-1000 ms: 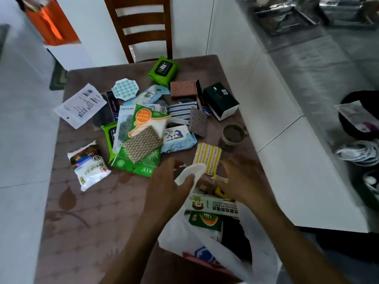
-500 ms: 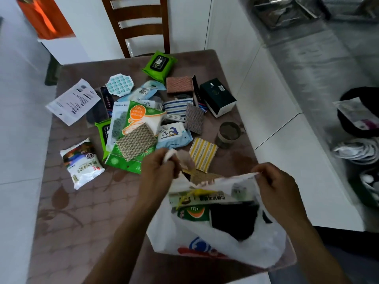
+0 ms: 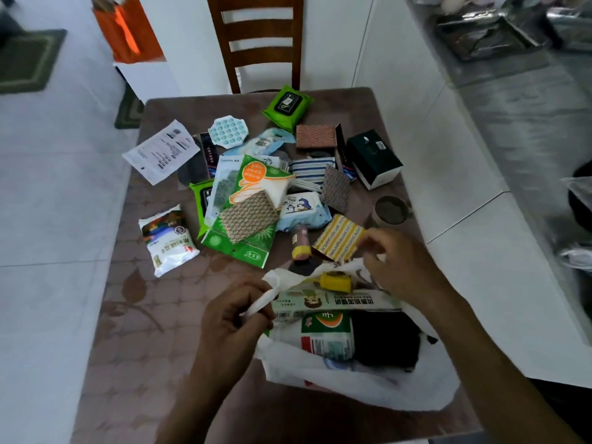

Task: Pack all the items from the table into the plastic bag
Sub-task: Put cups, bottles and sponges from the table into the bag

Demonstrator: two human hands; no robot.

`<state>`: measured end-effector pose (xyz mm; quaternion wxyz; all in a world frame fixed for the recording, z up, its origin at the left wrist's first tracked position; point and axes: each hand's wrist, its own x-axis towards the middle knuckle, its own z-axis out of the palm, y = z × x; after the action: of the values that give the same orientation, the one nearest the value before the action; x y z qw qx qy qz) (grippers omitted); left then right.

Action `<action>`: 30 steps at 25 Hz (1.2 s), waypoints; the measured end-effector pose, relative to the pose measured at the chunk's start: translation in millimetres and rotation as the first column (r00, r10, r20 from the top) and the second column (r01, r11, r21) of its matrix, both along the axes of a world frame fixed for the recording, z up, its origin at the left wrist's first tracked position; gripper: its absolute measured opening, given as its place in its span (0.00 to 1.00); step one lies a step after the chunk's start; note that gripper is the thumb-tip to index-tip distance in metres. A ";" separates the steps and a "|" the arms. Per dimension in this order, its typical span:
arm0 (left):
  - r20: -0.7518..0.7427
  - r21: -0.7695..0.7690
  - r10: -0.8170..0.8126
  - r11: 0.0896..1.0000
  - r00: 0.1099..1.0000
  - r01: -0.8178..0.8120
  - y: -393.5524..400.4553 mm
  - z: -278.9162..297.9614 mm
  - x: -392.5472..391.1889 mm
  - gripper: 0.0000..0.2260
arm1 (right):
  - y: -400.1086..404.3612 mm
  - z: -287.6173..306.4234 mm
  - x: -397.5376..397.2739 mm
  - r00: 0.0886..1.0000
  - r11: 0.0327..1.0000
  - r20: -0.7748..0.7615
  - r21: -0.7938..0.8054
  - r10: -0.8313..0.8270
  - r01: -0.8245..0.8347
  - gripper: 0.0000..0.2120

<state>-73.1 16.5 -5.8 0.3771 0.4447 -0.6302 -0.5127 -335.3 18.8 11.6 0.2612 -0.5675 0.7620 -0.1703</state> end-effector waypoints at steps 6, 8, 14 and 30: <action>-0.031 0.040 0.065 0.997 0.997 -0.063 -1.7 -3.5 -1.9 0.06 | -137.6 -114.6 48.0 0.977 0.872 -0.125 0.481 0.176 -0.095 0.14; -0.035 0.054 0.065 0.997 0.997 -0.063 -1.6 -5.1 0.3 0.07 | -146.4 -150.5 56.8 0.974 0.837 -0.143 0.542 0.177 -0.073 0.17; -0.096 0.176 0.115 0.980 0.989 -0.097 -0.2 -6.1 2.1 0.08 | -131.7 -120.6 55.8 0.997 0.954 -0.024 0.289 -0.077 0.081 0.17; -0.331 0.317 0.177 0.946 0.927 -0.067 8.0 44.8 52.0 0.06 | 33.8 31.5 69.3 0.974 0.940 0.203 -0.342 0.096 -0.022 0.07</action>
<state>-21.1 24.5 39.0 0.4440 0.4356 -0.4374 -0.6495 -266.0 52.6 43.1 0.2468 -0.6045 0.6711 -0.3511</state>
